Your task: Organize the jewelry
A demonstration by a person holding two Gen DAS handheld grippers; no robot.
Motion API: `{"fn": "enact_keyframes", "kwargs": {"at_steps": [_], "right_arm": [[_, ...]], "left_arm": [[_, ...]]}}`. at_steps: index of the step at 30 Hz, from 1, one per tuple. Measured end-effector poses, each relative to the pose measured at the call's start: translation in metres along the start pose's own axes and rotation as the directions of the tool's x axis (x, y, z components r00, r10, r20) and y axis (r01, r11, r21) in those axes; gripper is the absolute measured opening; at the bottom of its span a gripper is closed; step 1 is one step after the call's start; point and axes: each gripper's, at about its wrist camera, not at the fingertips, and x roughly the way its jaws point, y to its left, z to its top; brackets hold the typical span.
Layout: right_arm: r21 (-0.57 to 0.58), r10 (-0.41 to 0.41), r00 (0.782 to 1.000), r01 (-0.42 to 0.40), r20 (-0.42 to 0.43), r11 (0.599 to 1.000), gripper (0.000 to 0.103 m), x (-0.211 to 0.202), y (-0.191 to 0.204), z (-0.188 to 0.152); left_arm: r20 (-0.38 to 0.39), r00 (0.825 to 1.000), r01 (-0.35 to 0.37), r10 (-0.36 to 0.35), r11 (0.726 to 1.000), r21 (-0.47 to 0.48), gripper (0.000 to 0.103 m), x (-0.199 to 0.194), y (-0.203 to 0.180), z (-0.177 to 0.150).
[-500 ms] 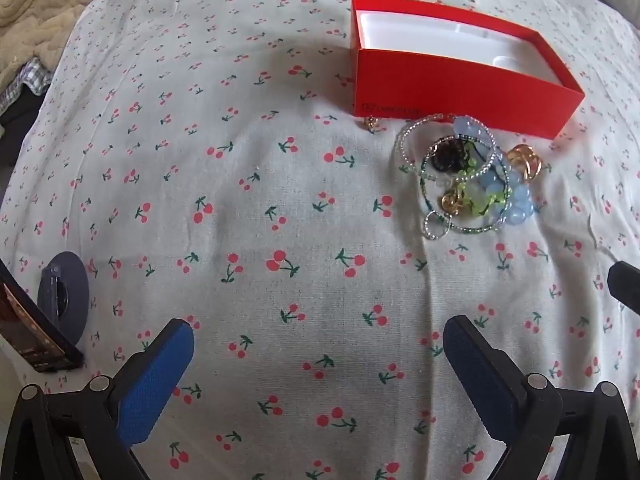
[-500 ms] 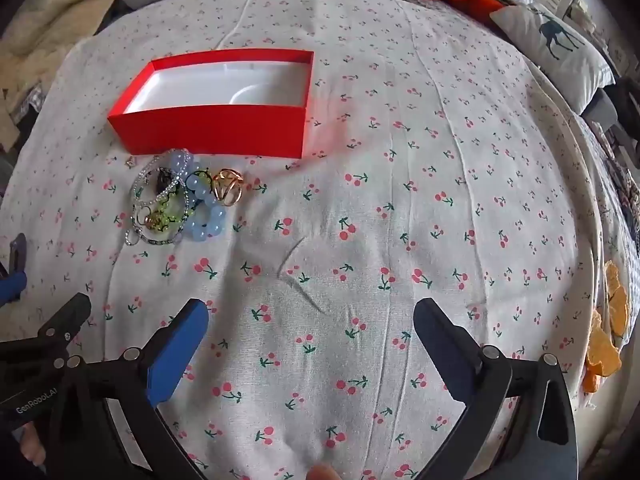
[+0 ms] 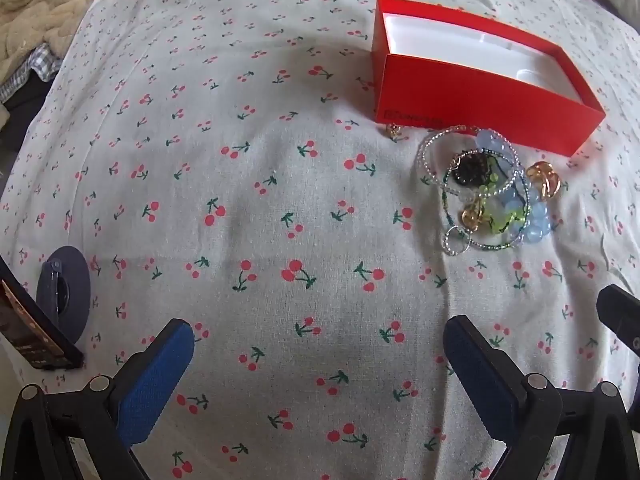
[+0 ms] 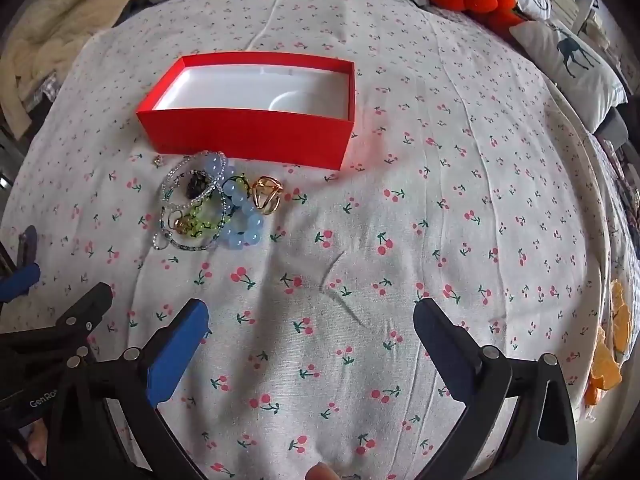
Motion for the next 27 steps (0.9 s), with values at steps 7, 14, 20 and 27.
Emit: {"fn": "enact_keyframes", "kwargs": {"at_steps": [7, 14, 20, 27], "right_arm": [[-0.002, -0.01, 1.0, 0.01, 0.005, 1.0, 0.103, -0.0054, 0.0003, -0.0062], [0.009, -0.017, 1.0, 0.017, 0.007, 1.0, 0.103, -0.0072, -0.0033, -0.0065], [0.016, -0.022, 1.0, 0.022, 0.002, 1.0, 0.103, -0.0053, -0.0058, -0.0072], [0.024, -0.024, 1.0, 0.023, 0.005, 0.999, 0.103, -0.0054, -0.0067, -0.0064]], "left_arm": [[0.002, 1.0, 0.001, -0.001, 1.0, 0.001, 0.102, -0.004, -0.0001, -0.0003], [0.005, 1.0, 0.0, 0.0, 1.0, -0.002, 0.102, -0.0065, 0.0006, 0.0007], [0.005, 1.0, 0.001, -0.001, 1.0, -0.003, 0.102, -0.007, 0.0012, 0.0009], [0.009, 1.0, 0.004, -0.004, 1.0, -0.006, 0.102, -0.0082, 0.0025, 0.0018]]}}
